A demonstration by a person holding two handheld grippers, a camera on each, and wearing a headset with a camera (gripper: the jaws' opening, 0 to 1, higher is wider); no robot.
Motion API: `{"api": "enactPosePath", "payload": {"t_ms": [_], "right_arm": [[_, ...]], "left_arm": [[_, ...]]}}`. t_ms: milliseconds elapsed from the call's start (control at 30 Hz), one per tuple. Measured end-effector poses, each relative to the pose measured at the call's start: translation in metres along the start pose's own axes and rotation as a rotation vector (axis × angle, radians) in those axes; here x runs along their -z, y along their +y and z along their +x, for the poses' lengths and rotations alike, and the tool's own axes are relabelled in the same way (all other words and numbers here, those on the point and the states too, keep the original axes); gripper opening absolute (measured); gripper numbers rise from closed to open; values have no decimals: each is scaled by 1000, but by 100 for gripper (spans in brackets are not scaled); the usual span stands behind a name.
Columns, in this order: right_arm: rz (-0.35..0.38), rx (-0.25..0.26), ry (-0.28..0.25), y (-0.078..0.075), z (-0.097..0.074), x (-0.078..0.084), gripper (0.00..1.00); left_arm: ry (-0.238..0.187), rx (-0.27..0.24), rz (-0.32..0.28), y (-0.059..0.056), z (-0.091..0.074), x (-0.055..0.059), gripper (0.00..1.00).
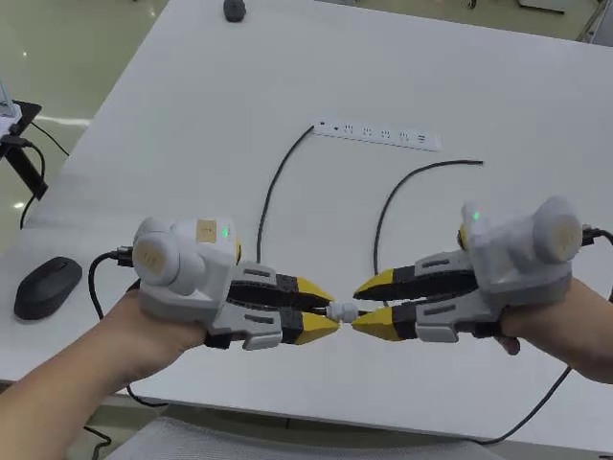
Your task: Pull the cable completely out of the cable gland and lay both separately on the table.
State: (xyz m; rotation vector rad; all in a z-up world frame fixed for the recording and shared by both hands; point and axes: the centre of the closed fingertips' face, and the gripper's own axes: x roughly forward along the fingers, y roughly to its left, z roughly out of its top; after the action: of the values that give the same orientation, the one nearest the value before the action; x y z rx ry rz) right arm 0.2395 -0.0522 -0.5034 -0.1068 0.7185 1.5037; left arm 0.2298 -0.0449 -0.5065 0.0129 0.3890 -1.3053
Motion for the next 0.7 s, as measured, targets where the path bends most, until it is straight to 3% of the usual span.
{"api": "enactPosePath", "payload": {"t_ms": [33, 100, 133, 233, 300, 433, 533, 600, 700], "right_arm": [[47, -57, -18, 3, -2, 0, 17], [153, -110, -9, 4, -3, 3, 14], [206, -147, -45, 4, -2, -2, 15], [309, -179, -98, -5, -2, -10, 13], [383, -285, -99, 6, -3, -13, 14], [416, -347, -52, 14, 2, -8, 14], [408, -343, -35, 12, 7, -5, 13], [419, -378, -34, 17, 6, -6, 9], [424, -379, -27, 17, 6, -5, 8]], "left_arm": [[-1, -6, 7, 1, 0, -1, 15], [-3, -10, 12, 1, -1, -5, 15], [-2, -9, 14, 1, -1, -5, 15], [11, -20, 49, 3, 0, -7, 15], [15, -23, 62, 3, 0, -8, 15], [28, -23, 82, 0, 1, -10, 15], [30, -18, 93, -2, 2, -11, 15], [38, -21, 101, -2, 2, -11, 15], [47, -20, 110, -2, 2, -10, 15]]}}
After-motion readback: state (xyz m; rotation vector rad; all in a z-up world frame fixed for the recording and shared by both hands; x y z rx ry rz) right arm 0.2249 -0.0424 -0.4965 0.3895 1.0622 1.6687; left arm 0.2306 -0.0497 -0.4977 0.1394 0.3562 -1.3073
